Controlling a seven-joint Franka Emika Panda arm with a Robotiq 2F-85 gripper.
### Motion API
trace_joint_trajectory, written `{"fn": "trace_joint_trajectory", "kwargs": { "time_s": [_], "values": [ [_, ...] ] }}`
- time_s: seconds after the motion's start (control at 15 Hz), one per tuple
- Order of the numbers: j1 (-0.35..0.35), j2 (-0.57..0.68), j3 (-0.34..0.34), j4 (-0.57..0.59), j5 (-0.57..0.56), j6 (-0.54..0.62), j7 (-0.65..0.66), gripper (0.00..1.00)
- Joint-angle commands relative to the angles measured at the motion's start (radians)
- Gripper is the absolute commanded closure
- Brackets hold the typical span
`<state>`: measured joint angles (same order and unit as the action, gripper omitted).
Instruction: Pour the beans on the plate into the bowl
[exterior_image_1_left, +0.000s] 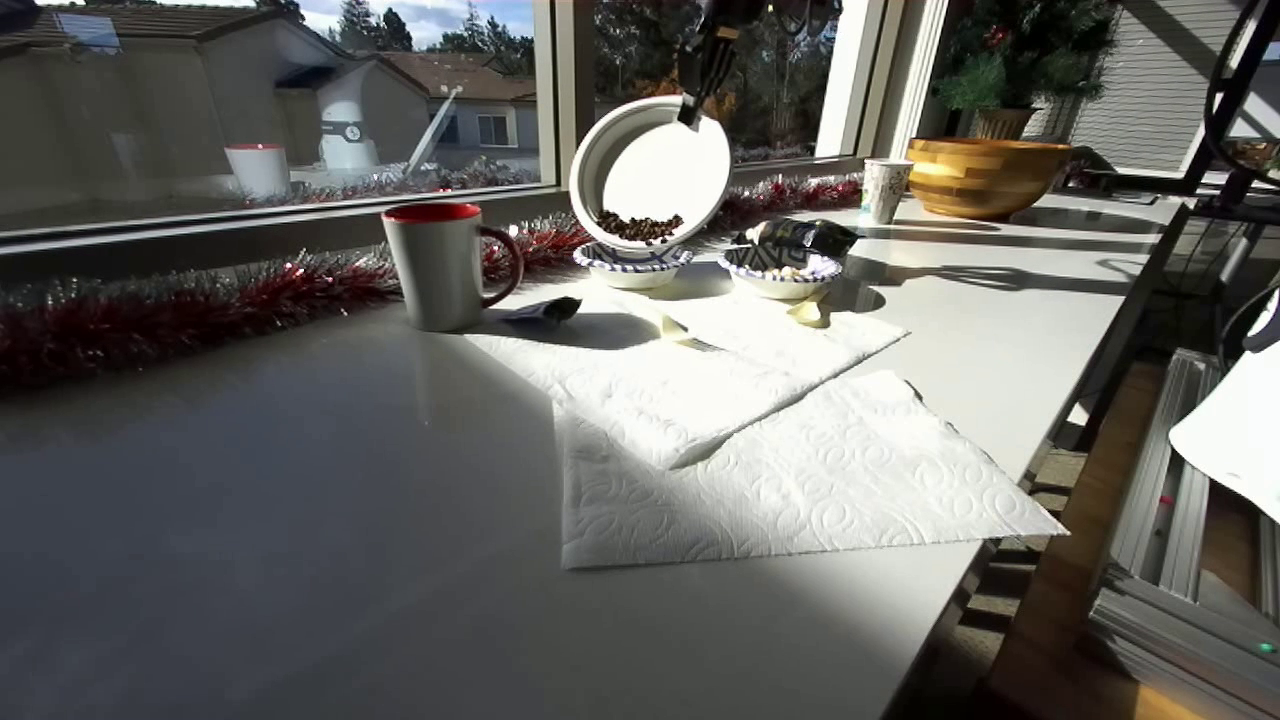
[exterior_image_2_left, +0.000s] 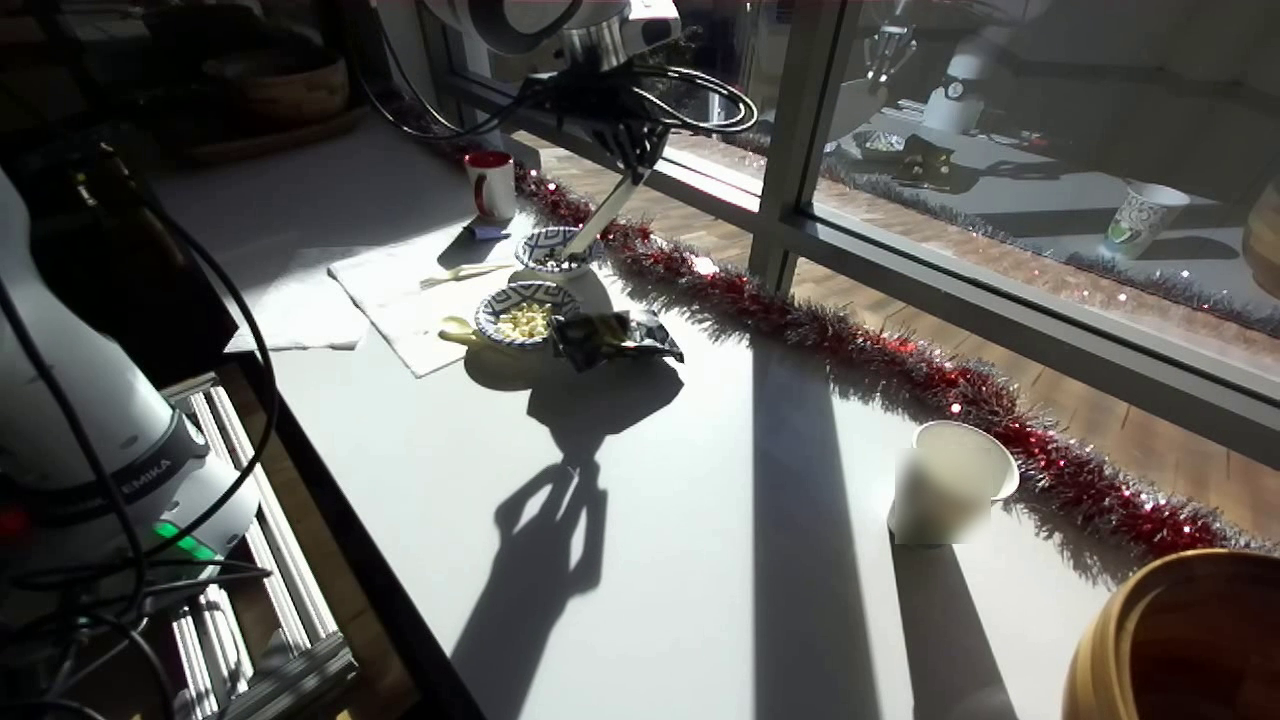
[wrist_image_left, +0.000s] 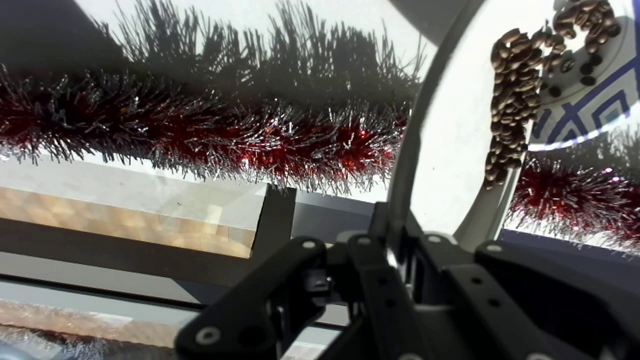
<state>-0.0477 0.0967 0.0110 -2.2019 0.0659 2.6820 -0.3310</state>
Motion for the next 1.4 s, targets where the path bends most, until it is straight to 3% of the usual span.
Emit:
{"fn": "trace_joint_trajectory", "kwargs": {
  "time_s": [0.0, 1.33],
  "values": [
    [0.014, -0.036, -0.006, -0.037, -0.059, 0.02, 0.058, 0.99],
    [0.035, -0.073, -0.008, -0.059, -0.207, 0.012, 0.151, 0.99]
  ]
}}
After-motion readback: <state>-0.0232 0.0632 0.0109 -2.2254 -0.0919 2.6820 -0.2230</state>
